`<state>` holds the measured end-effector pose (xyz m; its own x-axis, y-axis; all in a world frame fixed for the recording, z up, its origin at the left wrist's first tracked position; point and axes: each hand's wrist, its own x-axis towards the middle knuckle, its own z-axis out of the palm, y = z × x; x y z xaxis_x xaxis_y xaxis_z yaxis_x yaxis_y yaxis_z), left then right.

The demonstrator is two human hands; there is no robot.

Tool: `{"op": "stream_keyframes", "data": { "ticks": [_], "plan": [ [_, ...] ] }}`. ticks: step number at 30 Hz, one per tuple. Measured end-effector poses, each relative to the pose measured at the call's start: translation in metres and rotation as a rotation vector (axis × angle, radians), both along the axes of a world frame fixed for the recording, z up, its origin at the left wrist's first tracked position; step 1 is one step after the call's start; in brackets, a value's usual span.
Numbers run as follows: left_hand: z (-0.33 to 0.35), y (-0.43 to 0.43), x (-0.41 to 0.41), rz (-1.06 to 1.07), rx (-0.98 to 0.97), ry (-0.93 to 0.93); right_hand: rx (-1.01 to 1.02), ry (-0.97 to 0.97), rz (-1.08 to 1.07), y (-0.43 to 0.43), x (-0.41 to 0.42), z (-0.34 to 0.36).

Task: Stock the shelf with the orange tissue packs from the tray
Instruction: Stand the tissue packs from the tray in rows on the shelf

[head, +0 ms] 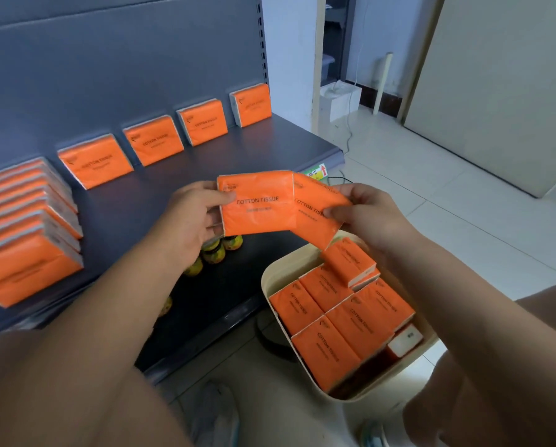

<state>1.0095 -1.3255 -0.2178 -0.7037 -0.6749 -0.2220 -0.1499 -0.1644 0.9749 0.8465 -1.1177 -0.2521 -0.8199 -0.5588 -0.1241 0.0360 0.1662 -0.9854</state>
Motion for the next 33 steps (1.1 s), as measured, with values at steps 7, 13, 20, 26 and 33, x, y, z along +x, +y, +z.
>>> {"op": "stream_keyframes", "data": {
  "ticks": [7, 13, 20, 26, 33],
  "plan": [
    [0.032, -0.019, 0.062, 0.091, 0.001, 0.016, -0.060, 0.018, 0.140, -0.039, 0.042, 0.027],
    [0.054, -0.044, 0.122, 0.121, -0.014, 0.020, -0.096, 0.027, 0.261, -0.080, 0.075, 0.053],
    [0.075, -0.068, 0.193, 0.218, -0.094, 0.001, -0.097, 0.035, 0.411, -0.144, 0.121, 0.074],
    [0.095, -0.085, 0.216, 0.310, -0.133, -0.057, -0.093, 0.089, 0.485, -0.170, 0.148, 0.088],
    [0.094, -0.096, 0.237, 0.306, -0.134, -0.143, -0.051, 0.127, 0.519, -0.190, 0.159, 0.086]
  ]
}}
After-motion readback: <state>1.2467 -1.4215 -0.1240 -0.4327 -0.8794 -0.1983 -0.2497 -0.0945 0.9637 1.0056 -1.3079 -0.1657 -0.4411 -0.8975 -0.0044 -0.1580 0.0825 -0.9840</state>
